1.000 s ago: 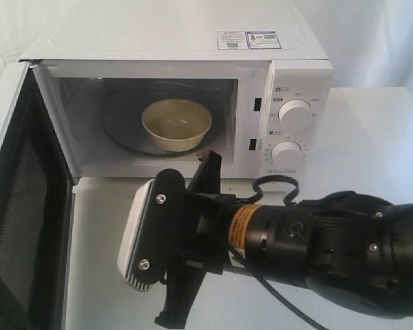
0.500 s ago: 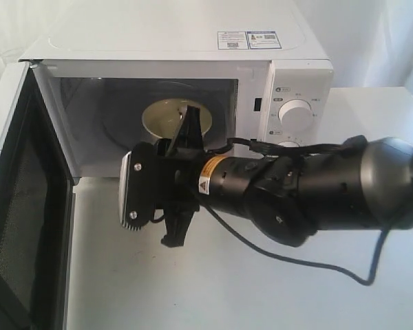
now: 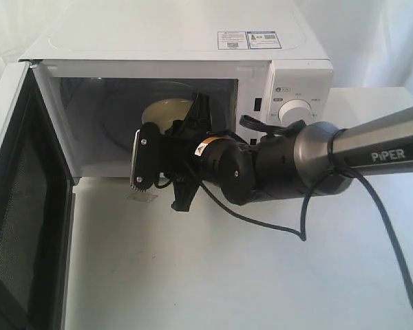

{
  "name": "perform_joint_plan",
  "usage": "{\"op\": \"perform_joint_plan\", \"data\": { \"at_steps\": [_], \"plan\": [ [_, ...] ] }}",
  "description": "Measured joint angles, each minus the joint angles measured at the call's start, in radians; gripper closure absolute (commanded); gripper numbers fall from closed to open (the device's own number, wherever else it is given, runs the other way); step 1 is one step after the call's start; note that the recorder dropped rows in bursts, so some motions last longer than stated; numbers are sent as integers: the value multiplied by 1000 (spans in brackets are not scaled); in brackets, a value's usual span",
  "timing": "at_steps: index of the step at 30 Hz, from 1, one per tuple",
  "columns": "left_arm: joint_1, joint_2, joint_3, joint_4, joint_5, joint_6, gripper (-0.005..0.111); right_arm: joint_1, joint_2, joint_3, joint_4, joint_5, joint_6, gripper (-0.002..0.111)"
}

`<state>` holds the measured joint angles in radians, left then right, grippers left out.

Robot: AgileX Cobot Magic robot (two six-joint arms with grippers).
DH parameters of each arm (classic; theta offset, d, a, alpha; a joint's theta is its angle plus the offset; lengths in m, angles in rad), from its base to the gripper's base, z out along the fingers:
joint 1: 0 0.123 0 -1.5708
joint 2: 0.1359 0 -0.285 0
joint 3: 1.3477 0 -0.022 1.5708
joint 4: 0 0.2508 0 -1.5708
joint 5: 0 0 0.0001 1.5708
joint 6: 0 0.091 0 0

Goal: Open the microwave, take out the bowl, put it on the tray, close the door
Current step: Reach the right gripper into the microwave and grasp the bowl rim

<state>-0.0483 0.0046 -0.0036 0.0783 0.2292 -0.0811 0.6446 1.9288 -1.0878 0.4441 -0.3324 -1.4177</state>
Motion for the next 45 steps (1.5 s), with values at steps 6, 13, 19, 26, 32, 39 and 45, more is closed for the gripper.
{"op": "perform_joint_plan", "data": {
  "at_steps": [6,13,19,26,32,39,45],
  "plan": [
    [0,0,0,0,0,0,107,-6,44,-49,13,0,-13,67],
    [0,0,0,0,0,0,107,-26,87,-89,40,0,-13,67],
    [0,0,0,0,0,0,107,-39,106,-110,46,0,-13,67],
    [0,0,0,0,0,0,107,-41,142,-140,48,0,-15,67],
    [0,0,0,0,0,0,107,-46,167,-155,48,0,-17,67],
    [0,0,0,0,0,0,107,-46,167,-157,48,11,-17,97],
    [0,0,0,0,0,0,107,-46,171,-157,50,75,-17,108]
  ]
}}
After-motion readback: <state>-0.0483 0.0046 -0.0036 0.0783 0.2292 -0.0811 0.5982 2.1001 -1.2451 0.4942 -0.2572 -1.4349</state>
